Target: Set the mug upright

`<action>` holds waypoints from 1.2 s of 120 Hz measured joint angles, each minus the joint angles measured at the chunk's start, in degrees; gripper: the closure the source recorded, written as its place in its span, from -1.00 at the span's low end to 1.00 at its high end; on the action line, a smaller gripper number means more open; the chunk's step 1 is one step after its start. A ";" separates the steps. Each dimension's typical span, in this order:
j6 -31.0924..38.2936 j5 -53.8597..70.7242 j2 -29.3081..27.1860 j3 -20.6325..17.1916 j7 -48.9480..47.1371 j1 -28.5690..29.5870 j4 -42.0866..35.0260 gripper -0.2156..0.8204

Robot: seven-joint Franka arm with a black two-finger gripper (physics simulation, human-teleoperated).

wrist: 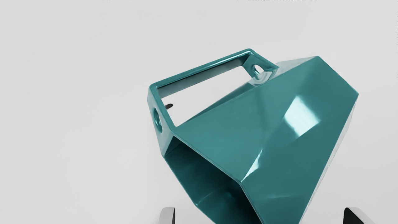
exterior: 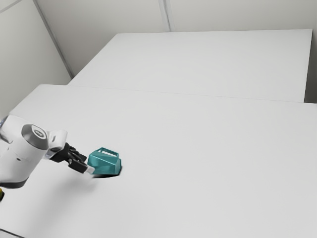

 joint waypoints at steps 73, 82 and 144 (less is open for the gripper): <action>6.87 -10.88 4.09 -5.06 4.98 -1.83 0.53 0.03; 7.12 -11.20 3.90 -5.09 5.31 -1.83 0.70 0.26; 7.62 -9.71 2.92 -5.83 6.71 -1.81 4.03 0.86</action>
